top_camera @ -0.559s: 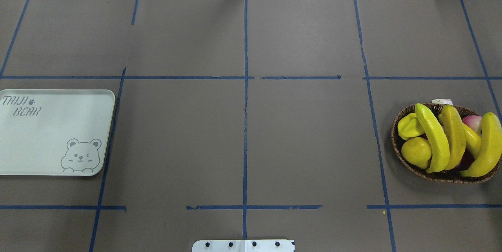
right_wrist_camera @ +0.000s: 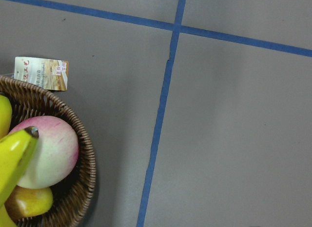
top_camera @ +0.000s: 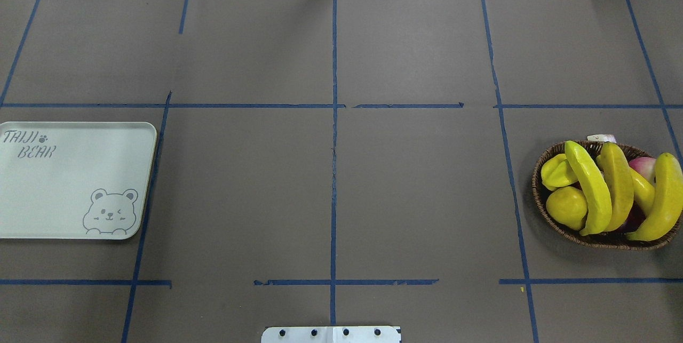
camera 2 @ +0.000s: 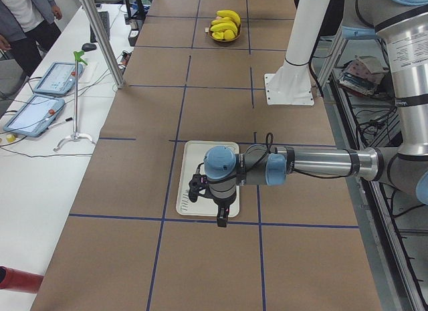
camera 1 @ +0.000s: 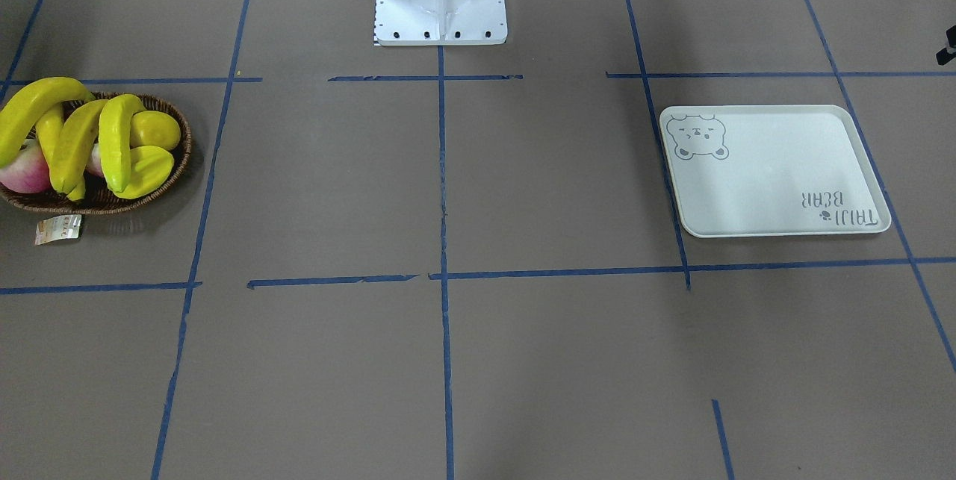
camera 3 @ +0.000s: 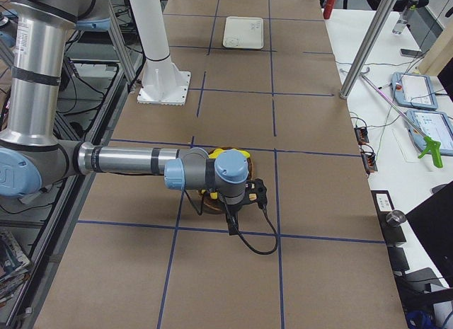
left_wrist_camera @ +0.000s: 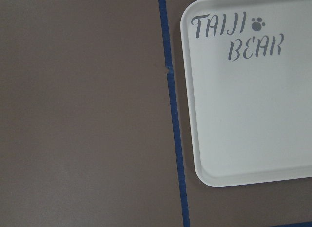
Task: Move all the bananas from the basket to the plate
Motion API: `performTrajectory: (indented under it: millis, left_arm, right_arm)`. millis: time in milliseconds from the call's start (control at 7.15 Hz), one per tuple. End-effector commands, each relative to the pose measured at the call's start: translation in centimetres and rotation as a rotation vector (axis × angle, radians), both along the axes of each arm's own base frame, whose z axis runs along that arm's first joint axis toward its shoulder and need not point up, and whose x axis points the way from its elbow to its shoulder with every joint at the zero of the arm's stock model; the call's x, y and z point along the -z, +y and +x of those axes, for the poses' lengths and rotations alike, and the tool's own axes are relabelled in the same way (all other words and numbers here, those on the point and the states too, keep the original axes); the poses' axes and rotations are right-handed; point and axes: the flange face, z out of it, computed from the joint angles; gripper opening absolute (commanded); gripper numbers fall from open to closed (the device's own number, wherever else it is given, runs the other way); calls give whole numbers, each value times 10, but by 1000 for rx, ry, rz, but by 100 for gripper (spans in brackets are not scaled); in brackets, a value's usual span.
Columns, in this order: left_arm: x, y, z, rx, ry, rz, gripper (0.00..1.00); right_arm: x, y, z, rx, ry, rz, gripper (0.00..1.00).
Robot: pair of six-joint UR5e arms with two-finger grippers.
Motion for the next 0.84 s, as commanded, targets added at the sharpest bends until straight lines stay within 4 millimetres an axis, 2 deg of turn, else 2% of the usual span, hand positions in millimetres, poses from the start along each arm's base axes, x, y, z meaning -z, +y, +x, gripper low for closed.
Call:
performTrajectory:
  millis: [0,140,280,419,559,699]
  left_arm:
    - [-4,0,0,1,3,-7,100]
    - [-4,0,0,2,3,-8,100]
    - [-4,0,0,2,3,-8,100]
    - [-4,0,0,2,3,-8,100]
    - [-4,0,0,2,5,-8,100]
    - [-4,0,0,2,5,-8,100]
  right_arm:
    - [52,-4,-3,1,-14,89,100]
    - [48,0,-6,-64,-57,5,100]
    - [87,-1,-28,-154,-121,-61,100]
    - [113,7,-47,-183,-138,-86,99]
    - [133,14,-69,-194,-144,-123,100]
    - [145,24,-87,-258,-91,-178,100]
